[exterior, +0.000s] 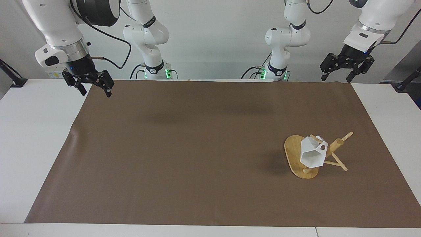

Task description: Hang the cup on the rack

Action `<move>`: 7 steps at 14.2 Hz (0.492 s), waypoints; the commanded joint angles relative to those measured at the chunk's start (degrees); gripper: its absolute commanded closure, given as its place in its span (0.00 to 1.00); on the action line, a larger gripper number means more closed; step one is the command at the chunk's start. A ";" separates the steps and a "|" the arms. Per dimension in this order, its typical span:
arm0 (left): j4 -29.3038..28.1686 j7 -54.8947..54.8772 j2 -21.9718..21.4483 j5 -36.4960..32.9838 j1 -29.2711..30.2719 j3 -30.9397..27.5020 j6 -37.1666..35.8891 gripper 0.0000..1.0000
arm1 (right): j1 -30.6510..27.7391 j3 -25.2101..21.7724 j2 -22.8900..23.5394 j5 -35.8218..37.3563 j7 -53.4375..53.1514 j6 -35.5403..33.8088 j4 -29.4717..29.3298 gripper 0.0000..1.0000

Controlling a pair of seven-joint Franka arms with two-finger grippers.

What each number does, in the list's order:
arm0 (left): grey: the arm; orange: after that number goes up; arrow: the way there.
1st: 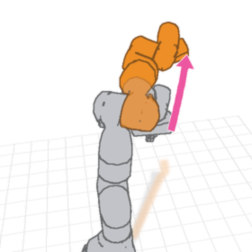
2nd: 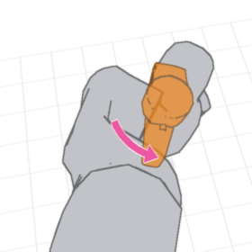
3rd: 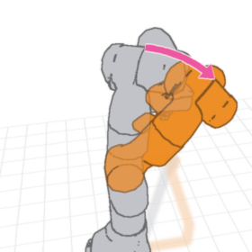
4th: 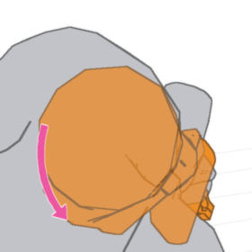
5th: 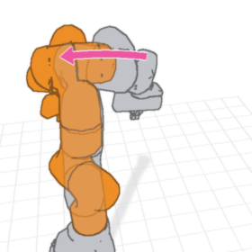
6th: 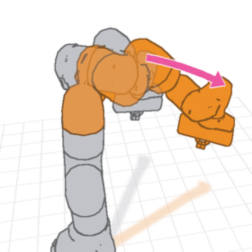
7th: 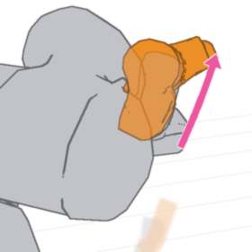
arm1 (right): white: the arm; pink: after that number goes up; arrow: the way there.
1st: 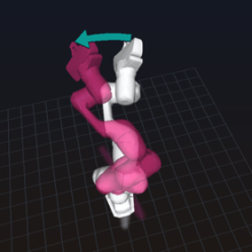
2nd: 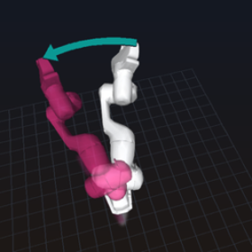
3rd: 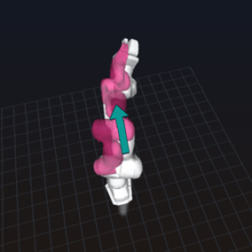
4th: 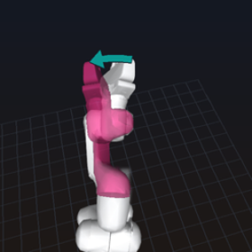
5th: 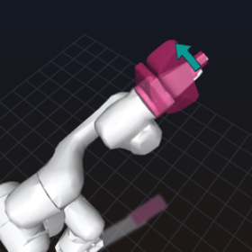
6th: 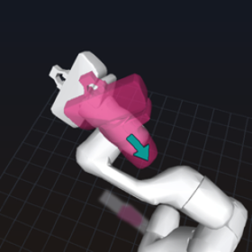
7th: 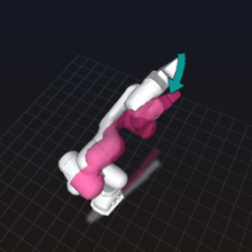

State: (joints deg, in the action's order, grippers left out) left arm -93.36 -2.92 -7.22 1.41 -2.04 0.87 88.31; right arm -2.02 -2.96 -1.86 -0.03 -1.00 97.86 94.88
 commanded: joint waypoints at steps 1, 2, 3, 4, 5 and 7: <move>-0.95 -0.77 -0.86 -0.71 -0.77 -0.69 -0.51 0.00 | -0.52 0.23 -2.18 0.12 -1.11 1.81 3.03 0.00; -1.04 -0.77 -0.95 -0.71 -0.77 -0.78 -0.69 0.00 | -0.52 0.23 -2.18 0.12 -1.02 1.81 3.03 0.00; -0.95 -0.77 -0.95 -0.62 -0.60 -0.69 -0.77 0.00 | -0.52 0.23 -2.18 0.12 -1.02 1.81 3.03 0.00; -0.95 -0.77 -0.95 -0.62 -0.51 -0.69 -0.78 0.00 | -0.52 0.23 -2.18 0.12 -0.93 1.81 2.94 0.00; -0.95 -0.77 -0.95 -0.71 -0.42 -0.78 -0.69 0.00 | -0.52 0.23 -2.09 0.21 -0.84 1.72 2.85 0.00; -0.95 -0.69 -0.95 -0.71 -0.25 -0.78 -0.69 0.00 | -0.52 0.32 -2.18 0.21 -0.84 1.72 2.85 0.00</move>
State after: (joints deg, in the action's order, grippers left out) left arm -93.37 -2.94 -7.23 1.41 -2.00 0.62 88.07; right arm -2.08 -2.96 -2.47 -0.03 -1.02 98.05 95.68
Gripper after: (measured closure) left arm 0.000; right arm 0.000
